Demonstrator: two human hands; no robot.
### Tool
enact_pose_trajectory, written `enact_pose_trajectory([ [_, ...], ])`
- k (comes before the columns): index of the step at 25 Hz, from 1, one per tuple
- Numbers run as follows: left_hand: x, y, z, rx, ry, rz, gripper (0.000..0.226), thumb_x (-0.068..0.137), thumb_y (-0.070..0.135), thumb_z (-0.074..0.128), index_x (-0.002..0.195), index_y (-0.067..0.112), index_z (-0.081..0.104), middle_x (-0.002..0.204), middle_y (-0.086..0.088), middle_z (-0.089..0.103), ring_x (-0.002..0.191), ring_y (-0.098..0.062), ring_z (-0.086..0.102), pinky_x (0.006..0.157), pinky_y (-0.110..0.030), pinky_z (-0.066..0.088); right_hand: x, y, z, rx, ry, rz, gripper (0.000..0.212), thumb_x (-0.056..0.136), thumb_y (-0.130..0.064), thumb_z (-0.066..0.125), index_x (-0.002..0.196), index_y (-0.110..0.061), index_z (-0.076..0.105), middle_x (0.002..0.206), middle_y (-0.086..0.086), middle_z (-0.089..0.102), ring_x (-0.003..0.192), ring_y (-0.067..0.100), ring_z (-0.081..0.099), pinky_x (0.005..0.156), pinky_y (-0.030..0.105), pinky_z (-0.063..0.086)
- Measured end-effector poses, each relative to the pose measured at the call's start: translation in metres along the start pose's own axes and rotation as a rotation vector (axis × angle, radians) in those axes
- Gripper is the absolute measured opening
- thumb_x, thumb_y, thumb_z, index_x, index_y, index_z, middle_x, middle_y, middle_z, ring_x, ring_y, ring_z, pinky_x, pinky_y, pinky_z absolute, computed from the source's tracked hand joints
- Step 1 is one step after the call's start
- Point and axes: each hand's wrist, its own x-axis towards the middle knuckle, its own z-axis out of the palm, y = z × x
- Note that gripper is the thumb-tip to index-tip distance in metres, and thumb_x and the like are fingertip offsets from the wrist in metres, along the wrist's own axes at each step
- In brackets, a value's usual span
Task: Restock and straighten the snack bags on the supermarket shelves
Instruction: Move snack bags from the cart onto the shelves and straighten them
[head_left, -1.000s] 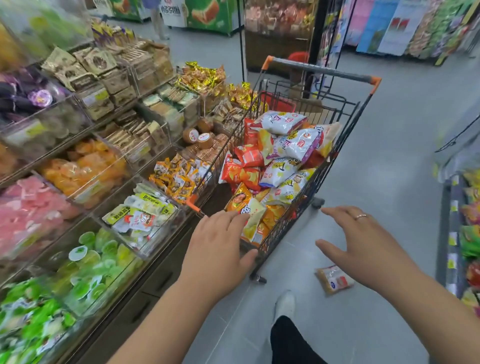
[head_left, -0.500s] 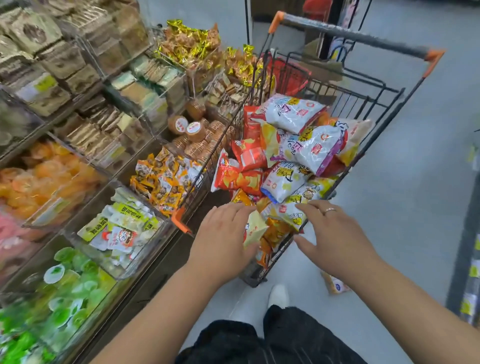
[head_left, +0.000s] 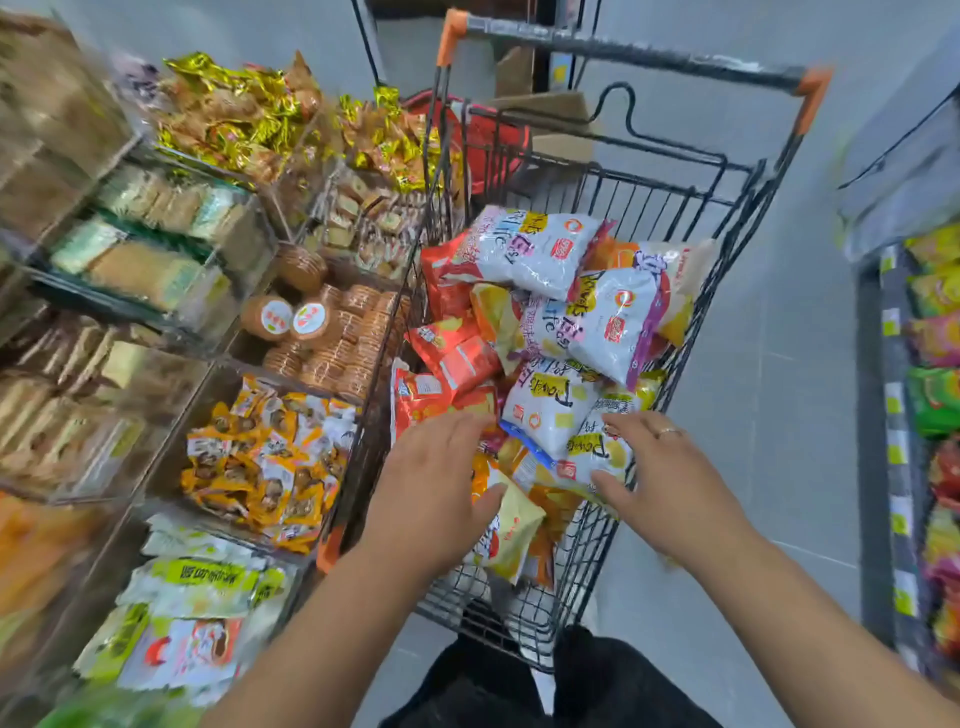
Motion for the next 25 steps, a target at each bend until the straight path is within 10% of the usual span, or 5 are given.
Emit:
enact_pose_trajectory([
  [11, 0.137, -0.03, 0.007, 0.077, -0.063, 0.153, 0.063, 0.087, 0.038, 0.065, 0.143, 0.017, 0.042, 0.141, -0.006, 0.049, 0.13, -0.027, 0.044, 0.109, -0.039, 0.032, 0.071, -0.021, 0.04, 0.268, -0.018, 0.274, 0.064, 0.09, -0.04, 0.062, 0.146, -0.023, 0.037, 0.145, 0.005, 0.042, 0.132, 0.023, 0.042, 0.103, 0.031, 0.036],
  [21, 0.187, -0.029, 0.032, 0.13, -0.109, 0.044, 0.063, 0.088, 0.039, 0.065, 0.143, 0.021, 0.042, 0.143, -0.003, 0.047, 0.132, -0.023, 0.042, 0.111, -0.036, 0.028, 0.185, -0.014, 0.08, 1.501, -0.07, 0.857, 0.07, 0.076, -0.036, 0.078, 0.135, -0.013, 0.046, 0.129, 0.007, 0.055, 0.112, 0.024, 0.058, 0.086, 0.036, 0.053],
  [25, 0.192, -0.034, 0.038, 0.089, -0.094, -0.039, 0.065, 0.087, 0.039, 0.067, 0.144, 0.02, 0.041, 0.143, -0.003, 0.047, 0.133, -0.024, 0.041, 0.112, -0.034, 0.027, 0.214, -0.02, 0.079, 1.758, 0.086, 0.885, 0.055, 0.076, -0.025, 0.08, 0.126, -0.013, 0.059, 0.122, 0.003, 0.063, 0.114, 0.02, 0.058, 0.101, 0.041, 0.045],
])
